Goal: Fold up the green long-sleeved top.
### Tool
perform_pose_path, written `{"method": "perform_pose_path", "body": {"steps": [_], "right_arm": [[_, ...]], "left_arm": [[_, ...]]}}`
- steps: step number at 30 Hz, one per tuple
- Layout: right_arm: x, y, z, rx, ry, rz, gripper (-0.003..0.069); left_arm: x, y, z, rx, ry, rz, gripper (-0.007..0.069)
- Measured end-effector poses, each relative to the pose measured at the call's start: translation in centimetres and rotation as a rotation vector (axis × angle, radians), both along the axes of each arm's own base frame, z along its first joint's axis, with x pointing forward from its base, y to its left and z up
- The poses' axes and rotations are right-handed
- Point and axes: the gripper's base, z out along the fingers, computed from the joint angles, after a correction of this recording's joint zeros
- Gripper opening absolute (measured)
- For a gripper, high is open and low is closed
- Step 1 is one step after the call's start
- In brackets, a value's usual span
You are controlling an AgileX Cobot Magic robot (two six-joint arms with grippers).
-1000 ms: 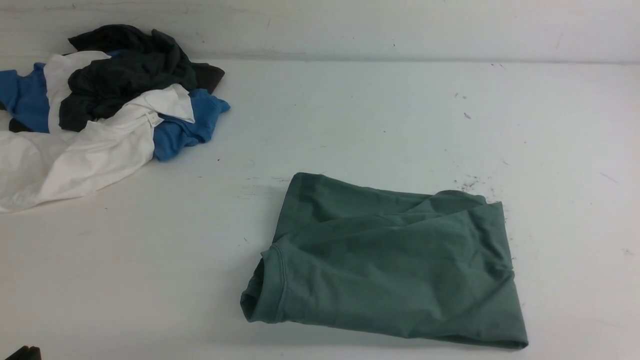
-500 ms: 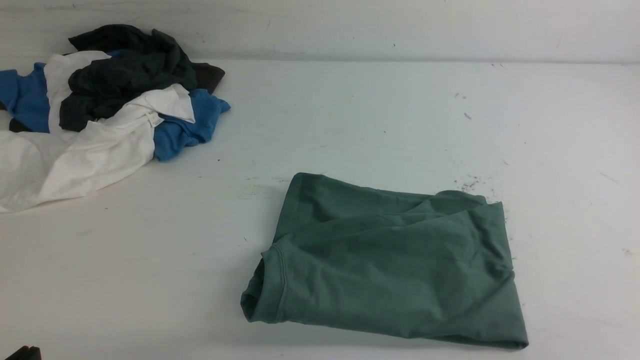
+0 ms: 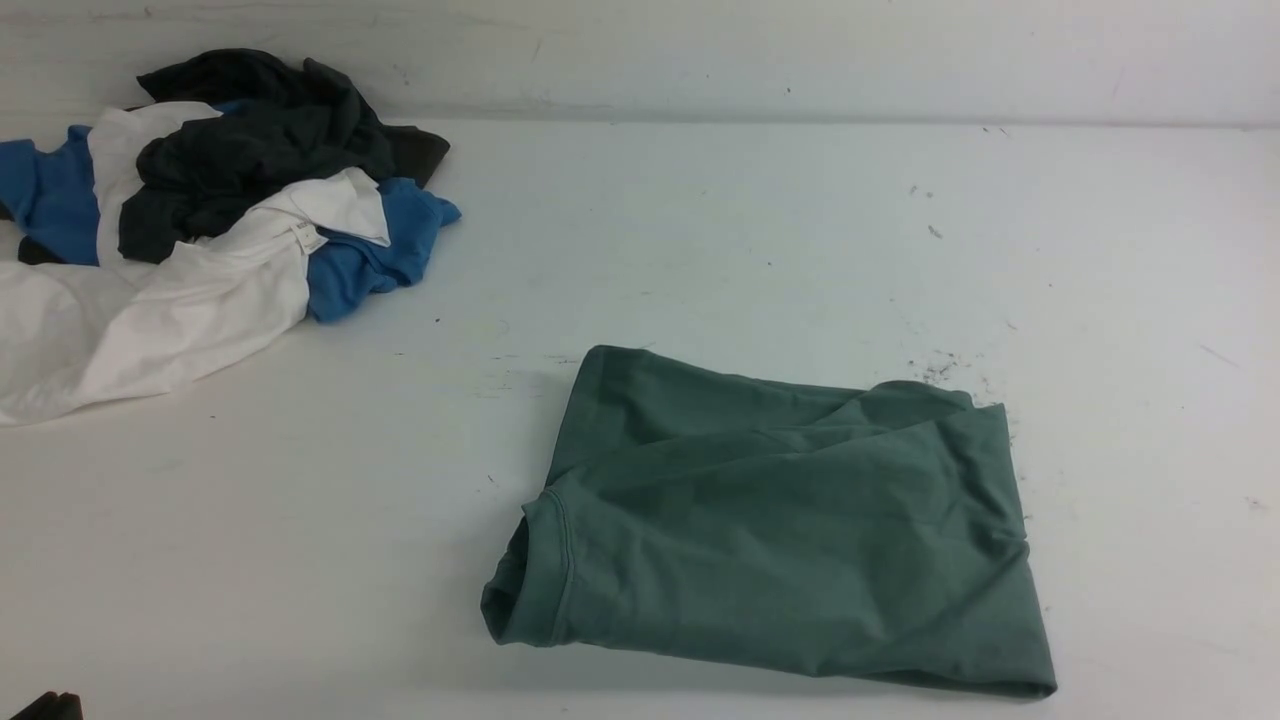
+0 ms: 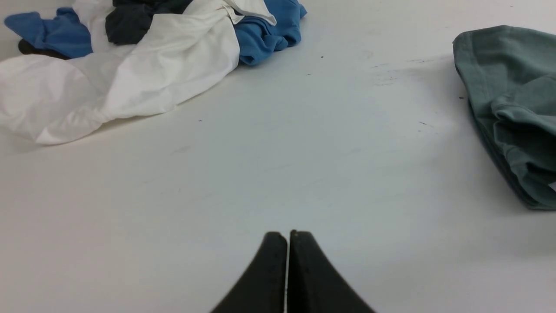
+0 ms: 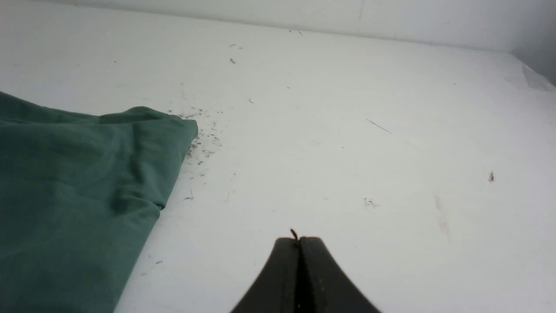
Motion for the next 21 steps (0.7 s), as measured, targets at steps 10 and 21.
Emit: {"method": "perform_pose_path", "body": {"steps": [10, 21], "right_arm": [[0.00, 0.00, 0.00, -0.002, 0.000, 0.000, -0.0013], [0.00, 0.00, 0.00, 0.008, -0.001, -0.002, -0.0013]], "left_arm": [[0.00, 0.00, 0.00, 0.000, 0.000, 0.000, -0.0004], [0.00, 0.00, 0.00, 0.000, 0.000, 0.000, -0.0004]]}}
